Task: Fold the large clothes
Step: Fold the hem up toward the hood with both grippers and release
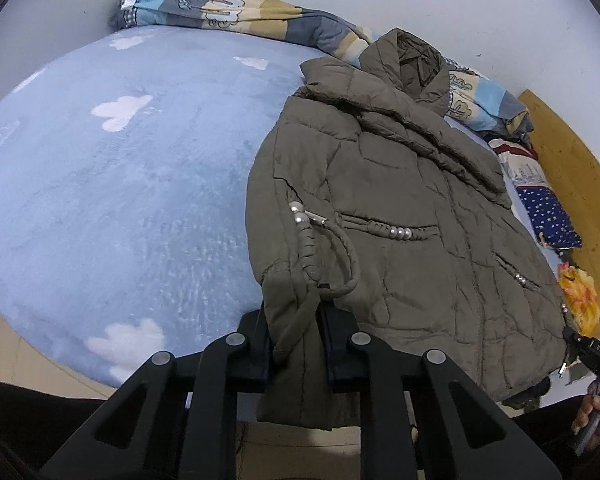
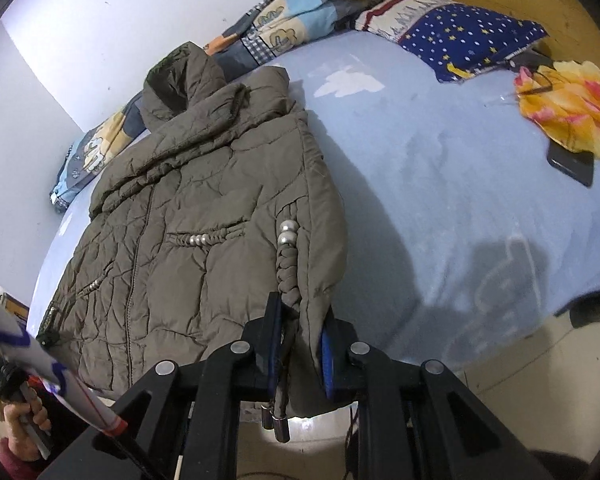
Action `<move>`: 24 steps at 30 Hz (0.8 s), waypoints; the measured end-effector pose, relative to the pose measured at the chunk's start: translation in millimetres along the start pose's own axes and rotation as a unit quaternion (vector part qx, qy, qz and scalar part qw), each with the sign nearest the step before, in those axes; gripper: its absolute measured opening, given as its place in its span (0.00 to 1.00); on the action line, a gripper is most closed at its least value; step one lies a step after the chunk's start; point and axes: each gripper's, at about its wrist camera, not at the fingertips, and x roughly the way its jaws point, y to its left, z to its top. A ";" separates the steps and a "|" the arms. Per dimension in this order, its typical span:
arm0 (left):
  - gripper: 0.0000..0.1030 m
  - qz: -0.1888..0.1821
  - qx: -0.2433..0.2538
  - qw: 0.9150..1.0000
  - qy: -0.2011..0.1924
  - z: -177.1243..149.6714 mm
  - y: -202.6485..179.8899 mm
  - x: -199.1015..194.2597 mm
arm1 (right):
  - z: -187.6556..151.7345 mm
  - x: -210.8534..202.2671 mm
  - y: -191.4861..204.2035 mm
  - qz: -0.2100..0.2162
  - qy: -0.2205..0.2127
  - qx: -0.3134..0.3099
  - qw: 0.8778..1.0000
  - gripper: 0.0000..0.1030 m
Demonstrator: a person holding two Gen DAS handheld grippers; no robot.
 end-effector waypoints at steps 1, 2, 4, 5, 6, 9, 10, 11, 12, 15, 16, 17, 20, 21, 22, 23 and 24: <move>0.24 0.012 0.001 1.000 -0.001 3.1 -1.4 1.6 | 0.2 2.1 -0.2 -0.006 0.003 -0.001 1.000 0.17; 0.32 0.025 -0.002 1.000 -0.002 5.7 -1.3 3.2 | 0.9 5.4 0.5 -0.012 0.006 -0.005 1.000 0.17; 0.40 0.037 -0.010 0.999 -0.011 9.8 1.1 2.2 | 2.2 9.7 2.1 -0.019 0.013 -0.008 1.000 0.21; 0.54 0.040 -0.015 0.999 -0.013 10.9 2.2 0.5 | 1.8 10.2 2.3 -0.024 0.016 -0.009 1.000 0.25; 0.59 0.047 -0.022 0.998 -0.019 12.6 2.8 -2.8 | 3.6 10.3 1.9 -0.030 0.017 -0.009 0.999 0.27; 0.60 0.062 -0.020 0.997 -0.052 17.7 2.2 -19.0 | 5.9 -1.1 1.3 -0.043 0.004 -0.005 0.999 0.35; 0.60 0.062 -0.019 0.996 -0.055 18.9 1.3 -23.3 | 5.7 -5.5 2.5 -0.049 -0.002 -0.005 0.999 0.37; 0.60 0.058 -0.021 0.996 -0.062 21.0 0.2 -29.9 | 5.4 -11.2 4.0 -0.053 -0.011 -0.007 0.999 0.38; 0.60 0.052 -0.022 0.996 -0.069 22.7 -1.8 -37.7 | 6.5 -17.8 5.2 -0.056 -0.018 -0.008 0.998 0.38; 0.60 0.022 -0.016 0.996 -0.084 34.9 -13.3 -60.6 | 15.1 -43.2 12.1 -0.030 -0.041 -0.007 0.999 0.38; 0.60 0.015 -0.010 0.996 -0.092 40.0 -20.5 -68.2 | 20.8 -54.7 17.1 -0.009 -0.051 -0.007 0.999 0.38; 0.60 0.001 0.000 0.995 -0.101 47.5 -29.2 -79.6 | 27.2 -67.8 24.1 0.012 -0.062 -0.008 0.998 0.39; 0.60 -0.035 0.023 0.992 -0.121 63.1 -53.7 -111.1 | 40.9 -99.4 49.3 0.067 -0.087 -0.024 0.994 0.39; 0.60 -0.055 0.030 0.990 -0.126 71.0 -63.8 -121.4 | 45.8 -110.6 60.5 0.086 -0.096 -0.033 0.991 0.40; 0.61 -0.076 0.036 0.988 -0.130 76.5 -73.0 -132.6 | 52.1 -126.3 75.4 0.109 -0.111 -0.046 0.987 0.40; 0.61 -0.102 0.042 0.985 -0.131 85.7 -83.8 -145.3 | 55.7 -137.5 86.5 0.126 -0.120 -0.056 0.983 0.42; 0.61 -0.117 0.044 0.983 -0.134 91.3 -91.1 -154.3 | 57.7 -145.9 96.4 0.139 -0.126 -0.063 0.980 0.44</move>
